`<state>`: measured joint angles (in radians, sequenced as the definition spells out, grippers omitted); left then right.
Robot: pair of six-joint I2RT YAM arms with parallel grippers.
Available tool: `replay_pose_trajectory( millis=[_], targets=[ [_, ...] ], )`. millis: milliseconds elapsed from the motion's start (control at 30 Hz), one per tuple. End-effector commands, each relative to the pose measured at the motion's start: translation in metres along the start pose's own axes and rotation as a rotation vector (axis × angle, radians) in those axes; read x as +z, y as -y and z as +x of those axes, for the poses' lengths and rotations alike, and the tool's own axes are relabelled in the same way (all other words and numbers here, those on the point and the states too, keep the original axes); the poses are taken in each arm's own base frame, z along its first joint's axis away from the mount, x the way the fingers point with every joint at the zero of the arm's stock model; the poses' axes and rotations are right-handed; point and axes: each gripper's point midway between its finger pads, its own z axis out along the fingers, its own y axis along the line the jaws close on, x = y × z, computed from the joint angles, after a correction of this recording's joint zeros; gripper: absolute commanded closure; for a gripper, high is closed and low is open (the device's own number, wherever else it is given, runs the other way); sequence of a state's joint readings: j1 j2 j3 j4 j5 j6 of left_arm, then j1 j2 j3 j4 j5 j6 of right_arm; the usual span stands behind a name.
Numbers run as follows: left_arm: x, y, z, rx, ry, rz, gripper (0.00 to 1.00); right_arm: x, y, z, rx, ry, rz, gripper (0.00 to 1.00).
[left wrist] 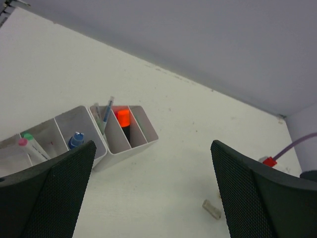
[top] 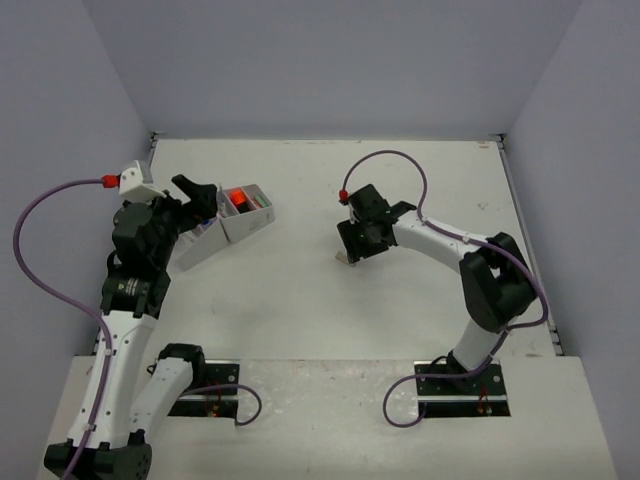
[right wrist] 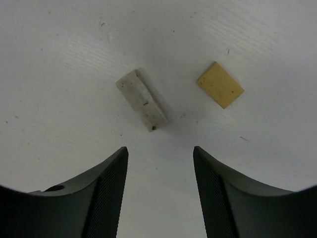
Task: Sort the stationery into containers
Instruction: Pick up the stationery from the center of the board.
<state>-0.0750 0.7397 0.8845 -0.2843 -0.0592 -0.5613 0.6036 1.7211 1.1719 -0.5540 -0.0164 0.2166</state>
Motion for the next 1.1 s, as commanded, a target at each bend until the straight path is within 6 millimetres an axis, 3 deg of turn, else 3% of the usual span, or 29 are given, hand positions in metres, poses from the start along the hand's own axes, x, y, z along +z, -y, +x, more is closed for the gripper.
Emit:
replay_pose_trajectory(
  millis=[0, 333, 533, 700, 767, 833, 900, 933, 967, 1000, 1067],
  targets=[
    [-0.009, 0.002, 0.027, 0.078, -0.119, 0.058, 0.00, 0.007, -0.006, -0.015, -0.062, -0.025, 0.003, 0.41],
    [-0.010, -0.003, 0.036, 0.066, -0.127, 0.050, 0.00, 0.038, -0.019, -0.015, -0.123, -0.111, 0.010, 0.48],
    [-0.008, -0.004, 0.042, 0.062, -0.136, 0.052, 0.00, 0.047, -0.027, -0.008, -0.146, -0.136, 0.009, 0.67],
    [-0.003, -0.001, 0.052, 0.050, -0.164, 0.083, 0.00, 0.045, -0.031, -0.004, -0.163, -0.135, 0.040, 0.91],
    [-0.001, 0.008, 0.059, 0.034, -0.187, 0.140, 0.00, 0.032, -0.040, -0.011, -0.150, -0.083, 0.016, 1.00],
    [0.000, 0.024, 0.077, 0.001, -0.246, 0.253, 0.00, 0.008, -0.059, -0.024, -0.132, 0.017, -0.079, 1.00],
    [-0.001, 0.043, 0.115, -0.094, -0.379, 0.408, 0.00, -0.033, -0.111, -0.025, -0.148, 0.117, -0.402, 1.00],
    [-0.014, 0.068, 0.128, -0.137, -0.455, 0.569, 0.00, -0.053, -0.132, -0.021, -0.180, 0.206, -0.569, 1.00],
    [-0.022, 0.088, 0.129, -0.148, -0.465, 0.706, 0.00, -0.086, -0.147, -0.022, -0.221, 0.312, -0.708, 1.00],
    [-0.032, 0.105, 0.135, -0.166, -0.492, 0.807, 0.00, -0.112, -0.158, -0.018, -0.248, 0.388, -0.830, 1.00],
    [-0.045, 0.126, 0.144, -0.184, -0.521, 0.915, 0.00, -0.135, -0.165, -0.012, -0.268, 0.450, -0.946, 1.00]
  ],
)
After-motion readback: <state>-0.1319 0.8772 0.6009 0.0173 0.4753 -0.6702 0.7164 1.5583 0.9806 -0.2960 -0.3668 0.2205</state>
